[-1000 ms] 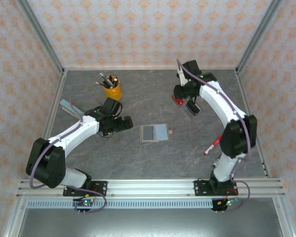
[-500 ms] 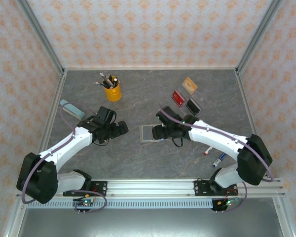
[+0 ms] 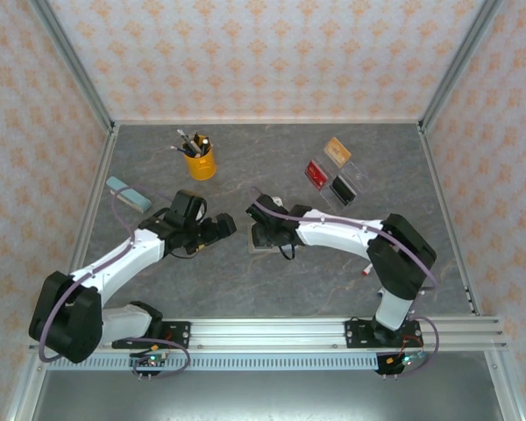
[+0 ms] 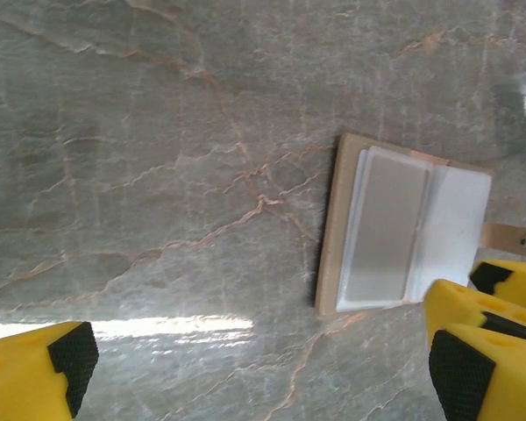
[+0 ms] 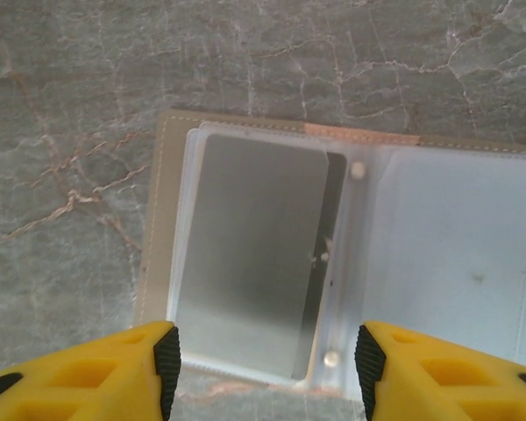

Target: Take the credit cards out of the card holder

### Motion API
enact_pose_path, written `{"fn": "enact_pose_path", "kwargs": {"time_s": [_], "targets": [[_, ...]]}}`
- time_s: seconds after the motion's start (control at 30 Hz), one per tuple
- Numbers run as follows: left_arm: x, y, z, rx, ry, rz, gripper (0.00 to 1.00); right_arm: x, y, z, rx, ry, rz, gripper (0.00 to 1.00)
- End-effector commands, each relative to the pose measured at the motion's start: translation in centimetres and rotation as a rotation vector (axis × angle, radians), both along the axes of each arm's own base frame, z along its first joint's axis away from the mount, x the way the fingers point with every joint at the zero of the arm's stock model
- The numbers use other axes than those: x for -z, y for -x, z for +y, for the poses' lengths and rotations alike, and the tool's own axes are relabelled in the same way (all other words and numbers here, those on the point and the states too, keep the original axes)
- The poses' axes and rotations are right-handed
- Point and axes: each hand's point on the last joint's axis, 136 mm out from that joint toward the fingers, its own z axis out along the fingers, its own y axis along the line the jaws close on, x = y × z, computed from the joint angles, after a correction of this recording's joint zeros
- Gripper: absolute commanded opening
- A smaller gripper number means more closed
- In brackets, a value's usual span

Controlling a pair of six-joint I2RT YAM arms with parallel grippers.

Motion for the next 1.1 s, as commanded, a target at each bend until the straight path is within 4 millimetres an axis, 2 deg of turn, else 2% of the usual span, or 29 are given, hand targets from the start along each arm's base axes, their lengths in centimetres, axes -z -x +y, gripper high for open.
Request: {"fn": "enact_pose_path", "kwargs": {"time_s": [0.0, 0.2, 0.43, 0.5, 0.67, 0.8, 1.07], "targets": [[-0.5, -1.4, -1.0, -0.004, 0.062, -0.036, 1.0, 0.5, -1.0, -1.5, 0.047, 0.06, -0.019, 0.57], [0.0, -2.4, -2.5, 0.012, 0.116, -0.028, 1.0, 3.8, -0.2, -2.6, 0.007, 0.042, 0.105, 0.57], [0.3, -3.0, -4.5, 0.051, 0.174, -0.029, 0.91, 5.7, 0.7, -2.8, -0.046, 0.06, 0.183, 0.59], [0.3, -3.1, -5.1, 0.064, 0.186, -0.028, 0.85, 6.2, 0.7, -3.3, -0.031, 0.082, 0.19, 0.57], [0.4, -3.1, -6.6, 0.098, 0.211, -0.02, 0.67, 7.3, 0.9, -4.7, -0.001, 0.12, 0.208, 0.45], [0.5, -3.0, -8.1, 0.133, 0.232, -0.01, 0.53, 7.8, 1.2, -5.2, 0.006, 0.124, 0.218, 0.42], [1.5, -3.3, -9.9, 0.165, 0.236, 0.022, 0.35, 8.3, 1.6, -5.1, 0.009, 0.099, 0.233, 0.37]]}}
